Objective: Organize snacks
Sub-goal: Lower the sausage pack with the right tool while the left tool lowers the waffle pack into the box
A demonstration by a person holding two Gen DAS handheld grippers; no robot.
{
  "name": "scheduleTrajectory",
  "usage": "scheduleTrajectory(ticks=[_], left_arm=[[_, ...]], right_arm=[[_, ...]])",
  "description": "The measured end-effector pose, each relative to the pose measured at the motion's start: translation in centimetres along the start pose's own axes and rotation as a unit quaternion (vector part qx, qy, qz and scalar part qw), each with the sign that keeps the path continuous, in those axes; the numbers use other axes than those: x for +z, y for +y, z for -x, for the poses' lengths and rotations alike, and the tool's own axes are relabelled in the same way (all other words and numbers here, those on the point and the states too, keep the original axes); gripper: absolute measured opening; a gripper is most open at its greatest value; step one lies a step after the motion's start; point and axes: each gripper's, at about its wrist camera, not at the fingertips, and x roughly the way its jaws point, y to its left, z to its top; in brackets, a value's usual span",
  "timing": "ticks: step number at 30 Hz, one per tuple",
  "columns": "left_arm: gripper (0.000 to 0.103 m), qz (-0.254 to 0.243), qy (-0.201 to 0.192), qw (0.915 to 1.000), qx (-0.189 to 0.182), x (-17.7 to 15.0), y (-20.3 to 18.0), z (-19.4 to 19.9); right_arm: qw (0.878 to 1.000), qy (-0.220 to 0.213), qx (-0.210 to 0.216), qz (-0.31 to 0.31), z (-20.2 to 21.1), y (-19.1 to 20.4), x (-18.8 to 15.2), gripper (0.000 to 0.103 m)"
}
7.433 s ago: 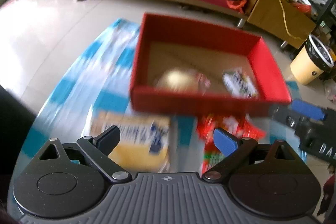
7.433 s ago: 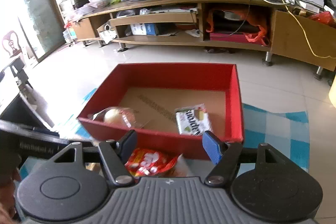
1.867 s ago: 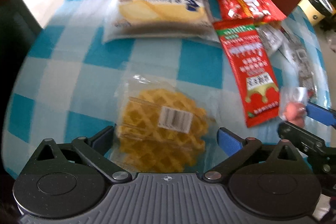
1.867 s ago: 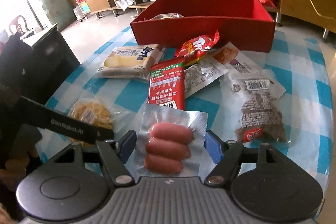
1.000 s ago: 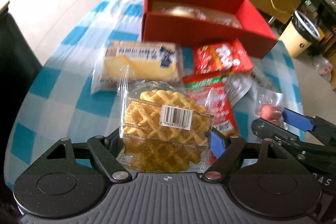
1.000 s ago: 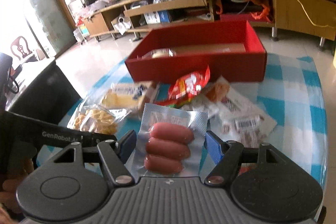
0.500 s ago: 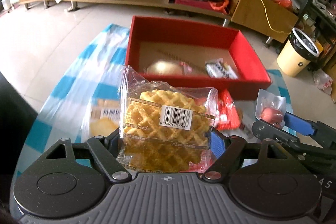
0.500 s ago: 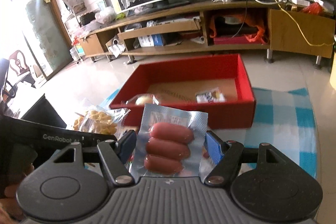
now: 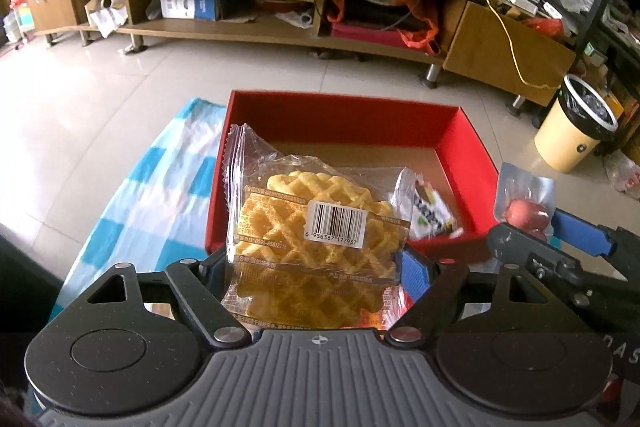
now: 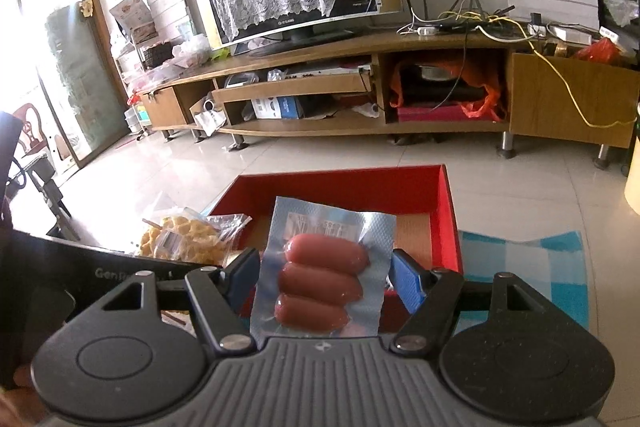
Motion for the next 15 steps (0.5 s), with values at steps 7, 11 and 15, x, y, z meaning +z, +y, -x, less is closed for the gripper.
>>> scheduleTrajectory(ticks=[7,11,15], left_arm=[[0.085,-0.002,-0.012,0.9999,0.009,1.7,-0.2,-1.0],[0.085,-0.001,-0.013,0.9999,0.012,2.5,-0.1,-1.7],[0.085,-0.002,-0.014,0.9997,0.018,3.0,0.0,-2.6]], right_arm=[[1.000,0.001,-0.006,0.009,-1.7,-0.2,1.1,0.070],[1.000,0.002,-0.008,0.007,-2.8,-0.6,1.8,0.070],[1.000,0.002,-0.011,0.010,-3.8,-1.0,2.3,0.070]])
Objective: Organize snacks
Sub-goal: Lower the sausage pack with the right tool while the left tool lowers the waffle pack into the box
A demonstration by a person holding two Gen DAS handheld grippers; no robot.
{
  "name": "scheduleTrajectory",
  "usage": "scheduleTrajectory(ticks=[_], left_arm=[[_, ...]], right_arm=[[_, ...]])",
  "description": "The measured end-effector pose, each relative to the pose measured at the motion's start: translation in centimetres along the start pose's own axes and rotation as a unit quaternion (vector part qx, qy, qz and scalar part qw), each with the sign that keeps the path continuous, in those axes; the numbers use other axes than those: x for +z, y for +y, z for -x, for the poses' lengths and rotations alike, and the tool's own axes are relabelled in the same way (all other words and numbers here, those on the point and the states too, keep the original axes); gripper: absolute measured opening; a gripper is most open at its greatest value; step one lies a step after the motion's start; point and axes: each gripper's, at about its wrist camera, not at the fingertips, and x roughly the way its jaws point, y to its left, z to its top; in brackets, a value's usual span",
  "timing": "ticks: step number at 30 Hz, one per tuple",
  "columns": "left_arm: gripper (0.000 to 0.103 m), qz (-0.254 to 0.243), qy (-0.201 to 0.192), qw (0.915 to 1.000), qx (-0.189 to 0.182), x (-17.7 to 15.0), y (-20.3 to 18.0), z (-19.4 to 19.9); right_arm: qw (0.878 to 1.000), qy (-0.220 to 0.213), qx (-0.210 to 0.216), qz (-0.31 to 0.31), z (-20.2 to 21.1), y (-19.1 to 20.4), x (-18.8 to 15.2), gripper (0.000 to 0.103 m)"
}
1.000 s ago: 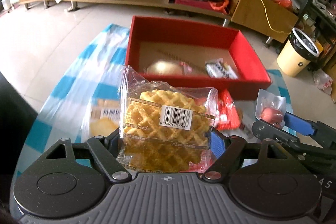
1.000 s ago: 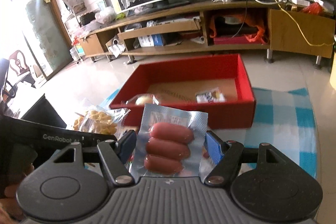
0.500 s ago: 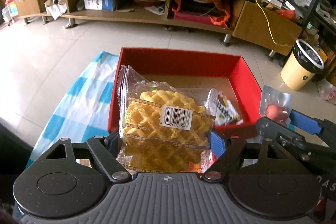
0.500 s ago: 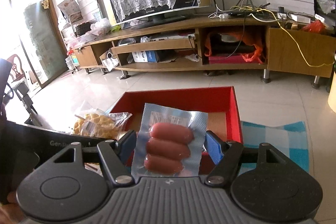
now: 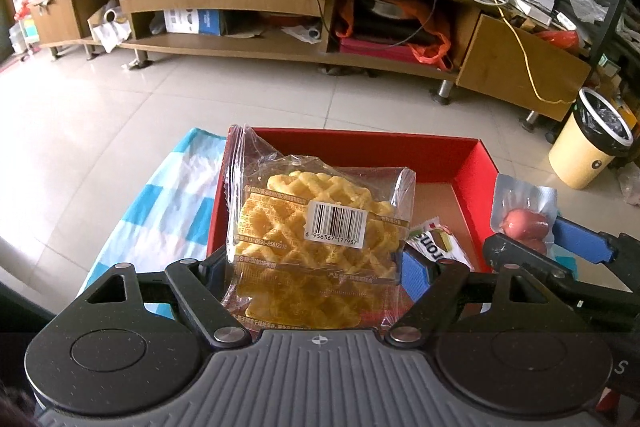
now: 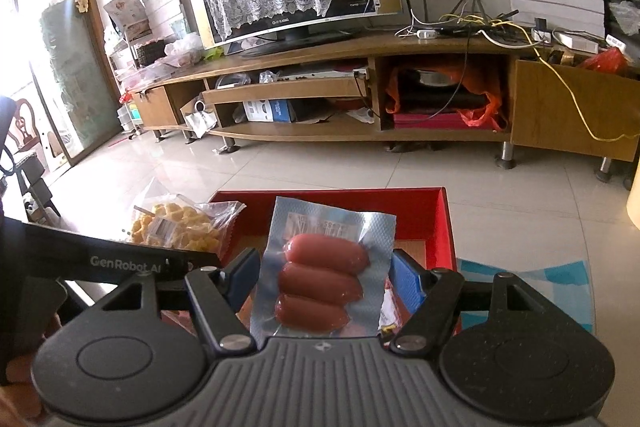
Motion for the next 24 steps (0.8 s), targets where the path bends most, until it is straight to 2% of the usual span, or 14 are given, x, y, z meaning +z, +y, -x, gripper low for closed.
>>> scheduleTrajectory(ticks=[13,24], left_arm=[[0.085,0.000,0.025,0.9997,0.007,0.5,0.1,-3.3],[0.087,0.003,0.029,0.9995,0.010,0.5,0.5,-3.5]], right_arm=[[0.999,0.026,-0.017,-0.011,-4.1,-1.5,0.8,0.070],[0.999,0.043,-0.027,-0.012,-5.5,-1.6,0.4,0.071]])
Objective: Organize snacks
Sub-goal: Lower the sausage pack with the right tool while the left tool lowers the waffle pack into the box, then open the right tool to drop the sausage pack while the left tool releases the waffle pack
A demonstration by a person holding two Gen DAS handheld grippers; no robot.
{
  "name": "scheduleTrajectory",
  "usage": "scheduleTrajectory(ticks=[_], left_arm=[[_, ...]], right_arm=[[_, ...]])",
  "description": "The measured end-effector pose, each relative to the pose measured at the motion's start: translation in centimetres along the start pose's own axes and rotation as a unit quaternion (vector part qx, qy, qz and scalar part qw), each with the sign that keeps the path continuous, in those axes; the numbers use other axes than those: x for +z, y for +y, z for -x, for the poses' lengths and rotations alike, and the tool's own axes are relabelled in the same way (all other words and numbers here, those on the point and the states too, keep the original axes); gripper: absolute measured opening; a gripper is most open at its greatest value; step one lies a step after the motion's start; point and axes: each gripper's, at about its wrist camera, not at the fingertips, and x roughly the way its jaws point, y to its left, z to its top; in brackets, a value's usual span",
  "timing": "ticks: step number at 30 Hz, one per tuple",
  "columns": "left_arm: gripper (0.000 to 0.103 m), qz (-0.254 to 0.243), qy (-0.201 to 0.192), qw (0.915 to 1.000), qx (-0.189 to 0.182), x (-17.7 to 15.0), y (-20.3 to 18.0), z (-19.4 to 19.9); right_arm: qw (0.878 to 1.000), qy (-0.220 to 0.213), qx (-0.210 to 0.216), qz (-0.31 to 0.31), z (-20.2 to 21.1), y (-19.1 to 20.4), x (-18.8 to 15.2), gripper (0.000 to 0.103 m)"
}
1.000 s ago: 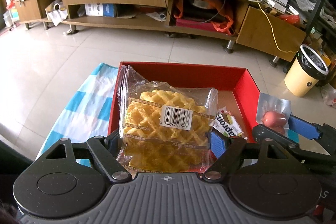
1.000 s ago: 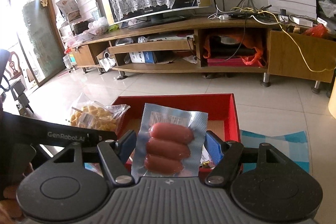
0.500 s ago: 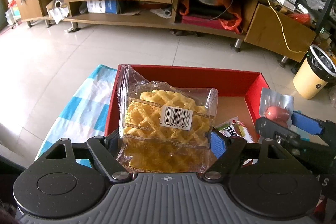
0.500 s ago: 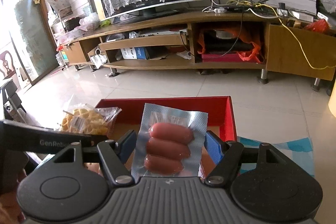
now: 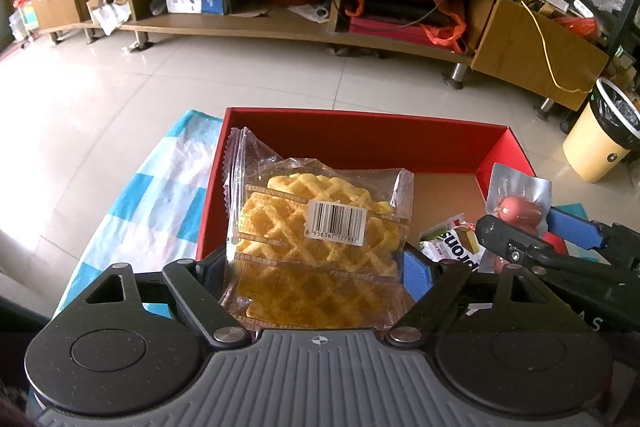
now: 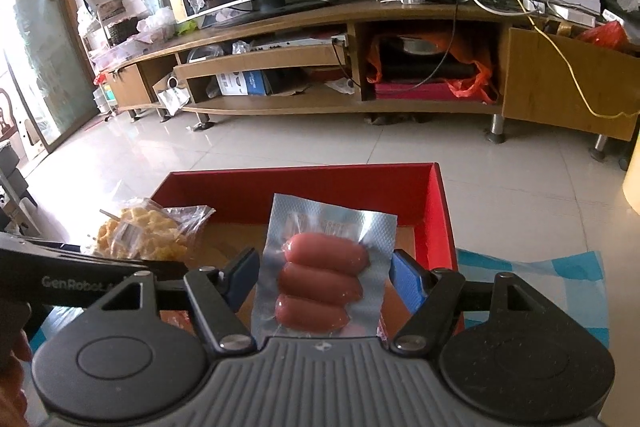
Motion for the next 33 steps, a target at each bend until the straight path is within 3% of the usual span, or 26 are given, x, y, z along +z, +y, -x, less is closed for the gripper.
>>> scheduleTrajectory(ticks=[10,33], left_arm=[[0.096,-0.002,-0.014,0.9999,0.004,0.1,-0.1,0.5],[0.097,-0.007,-0.026,0.9995,0.016,0.1,-0.1,1.1]], right_arm=[[1.000,-0.016,-0.001,-0.014,0.5,-0.4,0.5,0.071],[1.000,-0.015,0.003,-0.014,0.8,-0.4,0.4,0.071]])
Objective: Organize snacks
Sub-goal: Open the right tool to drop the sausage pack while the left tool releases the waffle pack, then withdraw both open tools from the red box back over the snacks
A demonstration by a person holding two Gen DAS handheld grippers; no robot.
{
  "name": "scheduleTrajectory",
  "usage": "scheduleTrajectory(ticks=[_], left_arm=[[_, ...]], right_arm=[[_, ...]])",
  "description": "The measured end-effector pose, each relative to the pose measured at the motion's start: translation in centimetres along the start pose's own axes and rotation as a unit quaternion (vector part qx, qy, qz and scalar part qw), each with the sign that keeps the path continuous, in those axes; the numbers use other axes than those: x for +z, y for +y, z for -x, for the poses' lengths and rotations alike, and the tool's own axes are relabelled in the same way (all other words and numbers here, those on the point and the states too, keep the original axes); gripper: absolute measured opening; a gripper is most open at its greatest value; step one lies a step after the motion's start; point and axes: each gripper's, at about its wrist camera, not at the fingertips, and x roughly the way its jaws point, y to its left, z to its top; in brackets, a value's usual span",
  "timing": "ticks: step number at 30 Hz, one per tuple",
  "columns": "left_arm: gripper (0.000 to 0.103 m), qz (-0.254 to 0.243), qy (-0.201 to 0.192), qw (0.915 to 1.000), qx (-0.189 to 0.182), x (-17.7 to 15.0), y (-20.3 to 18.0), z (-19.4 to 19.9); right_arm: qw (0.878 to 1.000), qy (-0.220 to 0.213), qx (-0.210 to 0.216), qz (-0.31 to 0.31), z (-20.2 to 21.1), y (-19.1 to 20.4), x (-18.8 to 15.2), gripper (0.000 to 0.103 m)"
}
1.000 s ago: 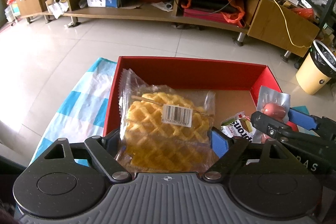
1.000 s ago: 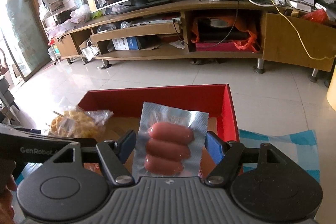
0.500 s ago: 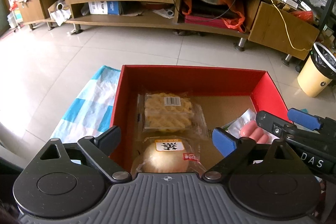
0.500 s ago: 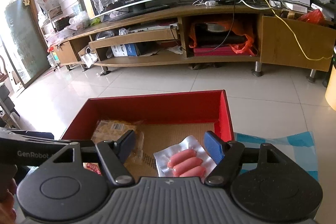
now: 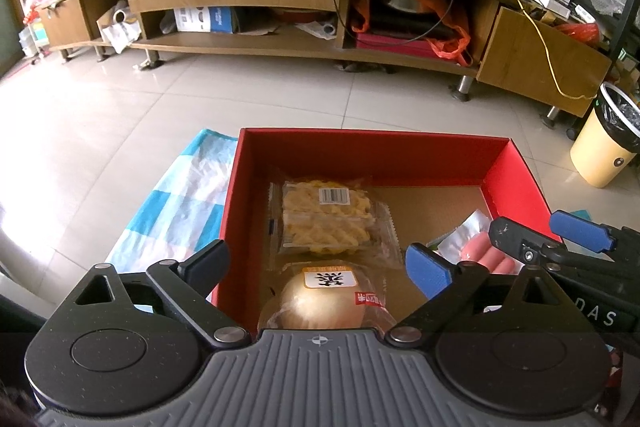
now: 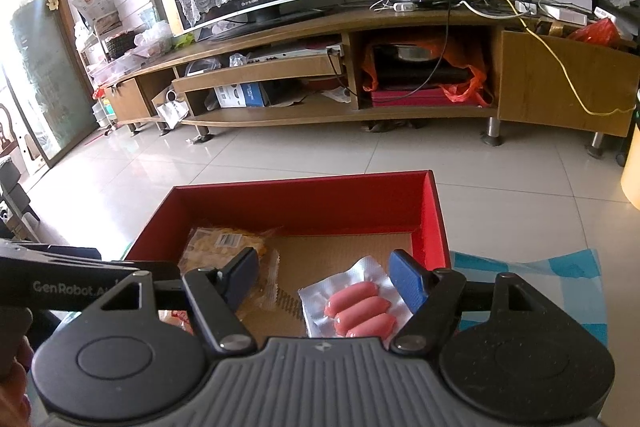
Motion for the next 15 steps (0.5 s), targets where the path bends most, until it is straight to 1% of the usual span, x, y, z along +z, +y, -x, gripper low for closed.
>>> scheduleTrajectory(ticks=[15], left_arm=[[0.098,0.002,-0.006,1.0000,0.002,-1.1,0.2,1.6]], right_arm=[[1.000,-0.003,0.010,0.015,1.6,0.8,-0.8,0.071]])
